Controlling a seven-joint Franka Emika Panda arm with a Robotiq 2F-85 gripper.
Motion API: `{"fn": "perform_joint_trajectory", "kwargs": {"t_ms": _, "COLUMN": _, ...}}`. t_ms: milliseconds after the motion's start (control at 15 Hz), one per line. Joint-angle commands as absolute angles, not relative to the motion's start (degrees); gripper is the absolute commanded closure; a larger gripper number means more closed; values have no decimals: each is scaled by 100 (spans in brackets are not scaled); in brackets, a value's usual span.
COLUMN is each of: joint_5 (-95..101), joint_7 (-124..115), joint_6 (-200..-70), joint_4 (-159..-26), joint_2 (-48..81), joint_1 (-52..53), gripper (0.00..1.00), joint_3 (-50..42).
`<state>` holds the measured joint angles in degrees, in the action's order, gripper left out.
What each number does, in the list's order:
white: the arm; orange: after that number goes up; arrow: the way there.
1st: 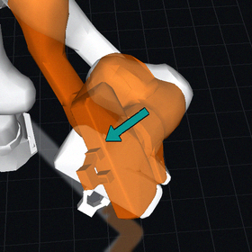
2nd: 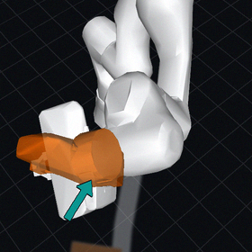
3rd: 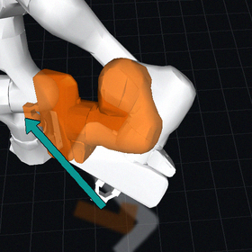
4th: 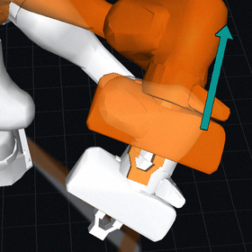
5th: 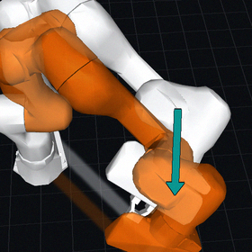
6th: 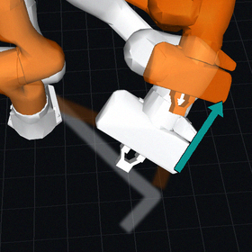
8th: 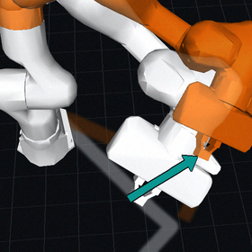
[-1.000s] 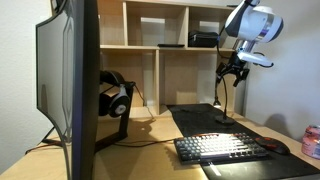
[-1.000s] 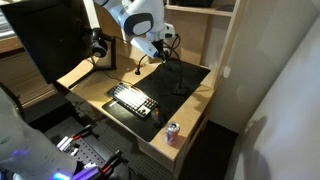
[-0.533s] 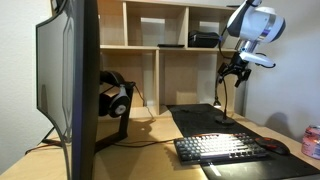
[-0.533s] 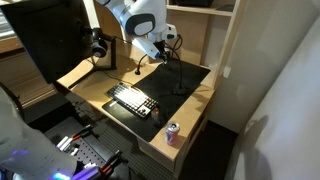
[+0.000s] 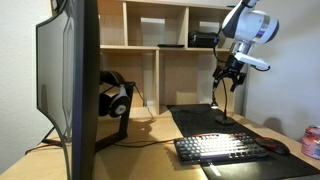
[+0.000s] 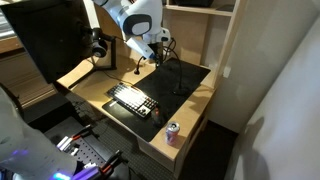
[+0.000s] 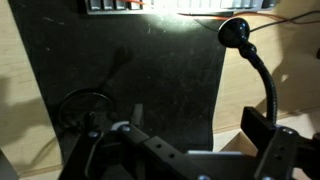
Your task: Turn the reading light around to face the left of the table
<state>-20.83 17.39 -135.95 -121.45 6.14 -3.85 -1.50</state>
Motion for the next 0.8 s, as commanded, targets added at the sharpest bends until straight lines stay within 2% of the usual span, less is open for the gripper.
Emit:
{"fn": "perform_joint_trajectory", "kwargs": {"t_ms": 0, "joint_5": -2495, "joint_7": 1609, "joint_6": -13720, "joint_4": -11772, "joint_2": 1100, "joint_1": -271, "gripper": 0, "joint_3": 79}}
{"fn": "perform_joint_trajectory", "kwargs": {"t_ms": 733, "joint_5": -2469, "joint_7": 333, "joint_6": -15849, "joint_4": -10089, "joint_2": 2504, "joint_1": -475, "gripper": 0, "joint_3": 291}}
